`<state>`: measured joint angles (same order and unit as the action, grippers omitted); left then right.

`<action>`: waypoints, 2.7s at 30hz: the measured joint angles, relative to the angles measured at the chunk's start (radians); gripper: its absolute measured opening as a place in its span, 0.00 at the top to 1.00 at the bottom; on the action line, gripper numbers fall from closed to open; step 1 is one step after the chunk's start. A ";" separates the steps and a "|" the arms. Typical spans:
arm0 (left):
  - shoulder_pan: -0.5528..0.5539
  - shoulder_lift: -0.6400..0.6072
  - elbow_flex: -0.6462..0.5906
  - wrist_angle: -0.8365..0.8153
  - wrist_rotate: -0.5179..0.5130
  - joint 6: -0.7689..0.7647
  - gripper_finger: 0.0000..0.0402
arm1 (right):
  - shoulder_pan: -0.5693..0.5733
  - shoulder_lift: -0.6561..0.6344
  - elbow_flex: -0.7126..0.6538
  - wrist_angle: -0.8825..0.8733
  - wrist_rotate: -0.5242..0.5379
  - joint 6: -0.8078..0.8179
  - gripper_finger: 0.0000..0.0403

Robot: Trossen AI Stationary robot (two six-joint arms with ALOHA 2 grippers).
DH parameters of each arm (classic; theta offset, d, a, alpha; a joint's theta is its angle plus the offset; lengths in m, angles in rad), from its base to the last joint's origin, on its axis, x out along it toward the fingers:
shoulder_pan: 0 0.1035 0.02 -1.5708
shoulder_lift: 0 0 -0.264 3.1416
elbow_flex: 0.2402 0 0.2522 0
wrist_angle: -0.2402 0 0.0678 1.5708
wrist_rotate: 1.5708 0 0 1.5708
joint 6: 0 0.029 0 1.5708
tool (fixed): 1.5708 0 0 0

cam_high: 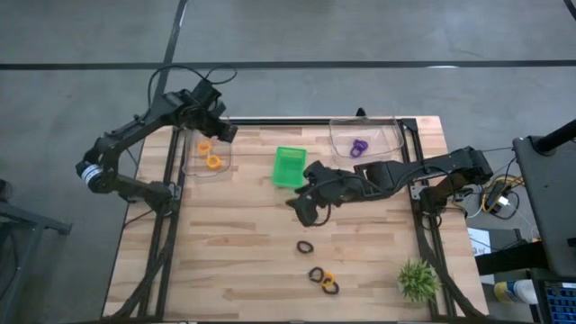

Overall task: Sort spring keychains
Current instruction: Put the yellow spring keychain into the left transparent bin

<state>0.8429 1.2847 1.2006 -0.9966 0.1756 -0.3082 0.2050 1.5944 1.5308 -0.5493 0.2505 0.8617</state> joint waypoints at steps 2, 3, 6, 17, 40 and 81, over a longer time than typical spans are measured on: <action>-0.013 -0.012 0.025 0.004 0.079 -0.031 0.62 | 0.000 0.000 -0.013 0.002 -0.091 0.014 0.41; -0.019 -0.018 0.035 0.008 0.121 -0.042 0.62 | 0.002 0.000 -0.021 0.001 -0.137 0.021 0.41; -0.043 -0.039 0.065 0.029 0.242 -0.076 0.62 | 0.006 0.010 -0.046 0.002 -0.256 0.048 0.41; -0.198 -0.154 0.091 0.165 0.335 -0.216 0.62 | 0.038 0.017 -0.235 0.007 -0.340 0.346 0.42; -0.447 -0.249 0.089 0.394 0.330 -0.425 0.62 | 0.245 0.258 -0.310 0.017 -0.654 0.643 0.42; -0.450 -0.230 0.087 0.398 0.296 -0.411 0.62 | 0.228 0.261 -0.107 -0.215 -0.446 0.600 0.96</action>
<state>0.3930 1.0547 1.2881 -0.5987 0.4713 -0.7193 0.4329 1.8553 1.4233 -0.7647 -0.1956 1.4620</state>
